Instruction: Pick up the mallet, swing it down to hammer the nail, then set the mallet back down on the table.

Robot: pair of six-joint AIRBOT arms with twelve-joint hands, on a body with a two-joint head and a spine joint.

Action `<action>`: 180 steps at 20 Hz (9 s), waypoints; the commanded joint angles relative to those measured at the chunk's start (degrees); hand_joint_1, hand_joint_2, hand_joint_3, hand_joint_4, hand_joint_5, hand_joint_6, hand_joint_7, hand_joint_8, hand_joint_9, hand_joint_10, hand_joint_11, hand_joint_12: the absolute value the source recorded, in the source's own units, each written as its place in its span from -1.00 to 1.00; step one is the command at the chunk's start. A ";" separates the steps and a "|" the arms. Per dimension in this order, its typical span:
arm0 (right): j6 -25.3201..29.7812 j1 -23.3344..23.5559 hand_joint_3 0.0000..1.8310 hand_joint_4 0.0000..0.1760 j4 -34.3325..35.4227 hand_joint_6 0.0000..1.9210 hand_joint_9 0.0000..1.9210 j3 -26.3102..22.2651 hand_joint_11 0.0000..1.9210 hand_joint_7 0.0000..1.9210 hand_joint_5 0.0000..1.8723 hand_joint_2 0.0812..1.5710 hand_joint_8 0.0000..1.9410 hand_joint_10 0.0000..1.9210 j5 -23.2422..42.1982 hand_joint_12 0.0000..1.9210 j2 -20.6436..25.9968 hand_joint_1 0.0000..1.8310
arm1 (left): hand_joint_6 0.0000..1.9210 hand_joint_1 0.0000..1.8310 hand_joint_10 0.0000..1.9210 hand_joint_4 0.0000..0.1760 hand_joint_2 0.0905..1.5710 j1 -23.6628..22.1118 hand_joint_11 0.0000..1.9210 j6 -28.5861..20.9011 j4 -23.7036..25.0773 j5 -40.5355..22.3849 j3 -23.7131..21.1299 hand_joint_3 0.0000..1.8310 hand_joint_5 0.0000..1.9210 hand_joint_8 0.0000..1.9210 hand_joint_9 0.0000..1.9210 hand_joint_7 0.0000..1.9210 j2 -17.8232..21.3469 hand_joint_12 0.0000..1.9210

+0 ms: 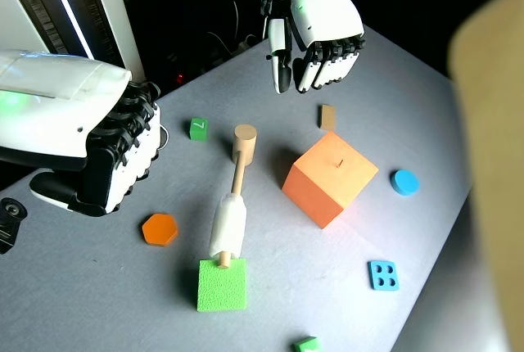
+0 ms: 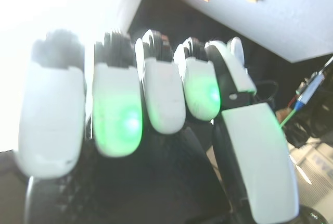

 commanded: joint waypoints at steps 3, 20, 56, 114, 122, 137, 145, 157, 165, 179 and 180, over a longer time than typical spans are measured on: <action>0.65 0.62 -0.98 -1.00 -0.50 -1.00 -1.00 -0.11 -1.00 -1.00 -1.00 0.66 -1.00 -1.00 6.45 -1.00 0.16 -1.00 | -1.00 -1.00 -1.00 -1.00 0.46 -0.47 -1.00 0.08 2.16 -5.33 0.47 -0.98 -0.96 -1.00 -0.97 -0.96 0.27 -0.88; 32.86 12.53 -1.00 -1.00 -28.35 -1.00 -1.00 6.64 -1.00 -1.00 -0.99 0.26 -1.00 -1.00 -29.76 -1.00 -12.62 -0.28 | -1.00 -1.00 -1.00 -1.00 0.44 5.19 -1.00 -24.76 25.17 -2.91 4.05 -1.00 -1.00 -1.00 -1.00 -0.99 1.18 -0.89; 42.78 8.72 -0.99 -1.00 -29.80 -1.00 -1.00 25.68 -1.00 -1.00 -1.00 0.25 -1.00 -1.00 -40.28 -1.00 -33.83 0.46 | -0.99 -1.00 -0.99 -1.00 0.42 10.94 -0.99 -54.60 58.87 -7.58 21.80 -1.00 -0.97 -0.99 -0.98 -0.97 -6.06 -0.93; 41.09 3.75 -1.00 -1.00 -26.04 -0.49 -0.56 33.68 -0.89 -0.41 -0.27 0.31 0.09 0.23 -37.75 0.62 -39.50 0.20 | -0.99 -1.00 -0.99 -1.00 0.44 18.73 -0.94 -50.24 48.36 -15.08 24.45 -1.00 -0.93 -0.99 -0.95 -0.94 -11.61 -0.97; 41.13 3.85 -1.00 -1.00 -26.02 0.00 -0.39 32.99 -0.59 -0.19 -0.03 0.49 0.55 0.40 -37.88 0.50 -38.89 0.33 | -1.00 -1.00 -0.99 -1.00 0.45 18.73 -0.94 -50.24 49.03 -15.01 24.54 -1.00 -0.93 -0.99 -0.95 -0.94 -11.52 -0.96; 41.70 6.35 -0.99 -1.00 -26.02 1.00 0.37 25.71 0.54 0.25 -0.09 0.74 1.00 1.00 -39.12 1.00 -33.26 -0.05 | -0.99 -1.00 -0.99 -1.00 0.44 18.76 -0.94 -50.25 50.09 -15.00 24.67 -1.00 -0.90 -0.99 -0.93 -0.91 -10.90 -0.96; 44.06 9.88 -1.00 -1.00 -26.03 1.00 0.81 19.47 1.00 0.64 0.34 0.85 1.00 1.00 -40.99 1.00 -26.72 -0.45 | -0.99 -1.00 -0.99 -1.00 0.44 18.76 -0.95 -50.24 50.19 -15.00 24.76 -1.00 -0.91 -1.00 -0.93 -0.92 -10.71 -0.95; 58.64 19.18 -0.93 1.00 -45.78 1.00 0.77 16.37 0.95 0.64 0.42 1.00 1.00 1.00 -37.76 1.00 -19.31 -0.62 | -1.00 -1.00 -1.00 -1.00 0.46 18.75 -0.96 -50.24 50.19 -14.37 25.11 -1.00 -0.90 -1.00 -0.93 -0.91 -10.64 -0.95; 111.26 14.82 -0.95 1.00 -96.60 1.00 0.75 16.38 0.91 0.61 0.36 1.00 1.00 1.00 -43.88 1.00 -22.84 -0.69 | -0.99 -1.00 -0.99 -1.00 0.44 18.74 -0.95 -50.24 50.19 -14.04 25.37 -1.00 -0.91 -0.99 -0.93 -0.91 -10.65 -0.94; 139.53 9.70 -0.98 1.00 -121.10 1.00 0.81 22.63 0.98 0.66 0.40 0.99 1.00 1.00 -57.82 1.00 -34.19 -0.57 | -1.00 -1.00 -1.00 -1.00 0.44 18.56 -0.96 -50.19 50.19 -13.72 25.53 -1.00 -0.93 -1.00 -0.94 -0.92 -10.67 -0.94; 139.53 9.69 -0.98 1.00 -121.14 1.00 0.81 23.00 0.98 0.67 0.42 1.00 1.00 1.00 -57.86 1.00 -34.52 -0.57 | -1.00 -1.00 -1.00 -1.00 0.45 18.56 -0.97 -50.19 50.19 -13.72 25.53 -1.00 -0.93 -1.00 -0.94 -0.92 -10.67 -0.94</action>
